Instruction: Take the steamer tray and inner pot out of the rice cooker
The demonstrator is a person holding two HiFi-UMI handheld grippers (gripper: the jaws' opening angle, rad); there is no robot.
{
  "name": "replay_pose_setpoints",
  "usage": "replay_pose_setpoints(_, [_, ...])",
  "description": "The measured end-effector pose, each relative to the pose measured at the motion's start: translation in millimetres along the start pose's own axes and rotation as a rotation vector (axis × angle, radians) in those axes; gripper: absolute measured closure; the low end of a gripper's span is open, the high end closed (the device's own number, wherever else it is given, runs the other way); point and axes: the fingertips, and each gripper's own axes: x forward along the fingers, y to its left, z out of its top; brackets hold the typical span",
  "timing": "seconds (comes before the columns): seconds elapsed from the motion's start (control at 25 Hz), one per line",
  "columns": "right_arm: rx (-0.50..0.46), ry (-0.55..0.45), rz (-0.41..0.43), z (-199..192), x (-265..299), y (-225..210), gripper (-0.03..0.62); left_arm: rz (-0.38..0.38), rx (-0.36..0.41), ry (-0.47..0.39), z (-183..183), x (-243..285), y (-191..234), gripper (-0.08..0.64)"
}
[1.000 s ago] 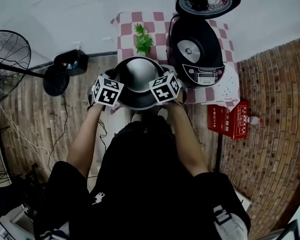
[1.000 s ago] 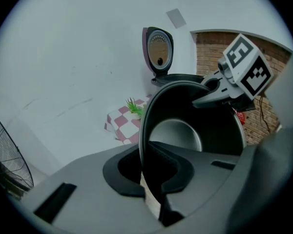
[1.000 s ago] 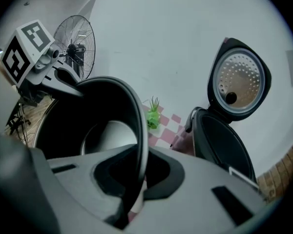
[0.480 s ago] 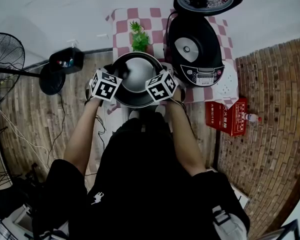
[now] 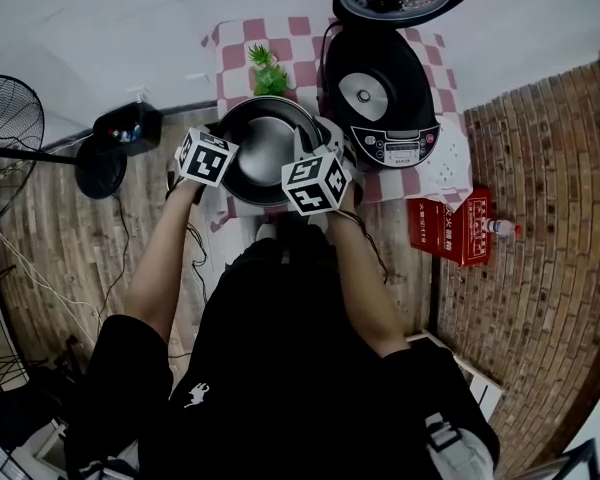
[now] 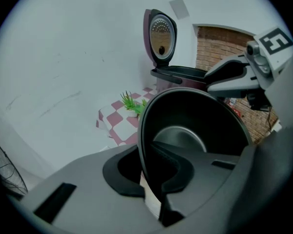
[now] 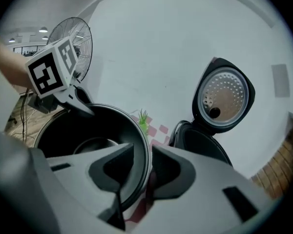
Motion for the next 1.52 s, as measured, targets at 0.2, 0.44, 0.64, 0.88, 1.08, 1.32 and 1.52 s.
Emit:
replay_pose_setpoints(0.2, [0.085, -0.019, 0.027, 0, -7, -7, 0.491, -0.006, -0.003, 0.032, 4, 14, 6, 0.542])
replay_pose_setpoints(0.44, [0.220, -0.057, 0.077, 4, -16, -12, 0.528, -0.014, -0.017, 0.069, -7, 29, 14, 0.532])
replay_pose_setpoints(0.64, [0.346, -0.099, 0.115, 0, -25, -17, 0.589, -0.005, -0.005, 0.061, -5, 30, 14, 0.526])
replay_pose_setpoints(0.88, [0.378, -0.128, 0.105, 1, -39, -25, 0.589, 0.012, -0.022, -0.010, 8, 12, 19, 0.410])
replay_pose_setpoints(1.08, [0.420, -0.177, 0.086, 3, -57, -37, 0.590, 0.048, -0.038, -0.133, 36, -29, 22, 0.402])
replay_pose_setpoints(1.32, [0.459, -0.239, 0.066, 4, -81, -50, 0.589, 0.056, -0.056, -0.279, 62, -74, 9, 0.425])
replay_pose_setpoints(1.52, [0.499, -0.292, 0.038, 6, -102, -66, 0.589, 0.064, -0.067, -0.396, 87, -109, -2, 0.480])
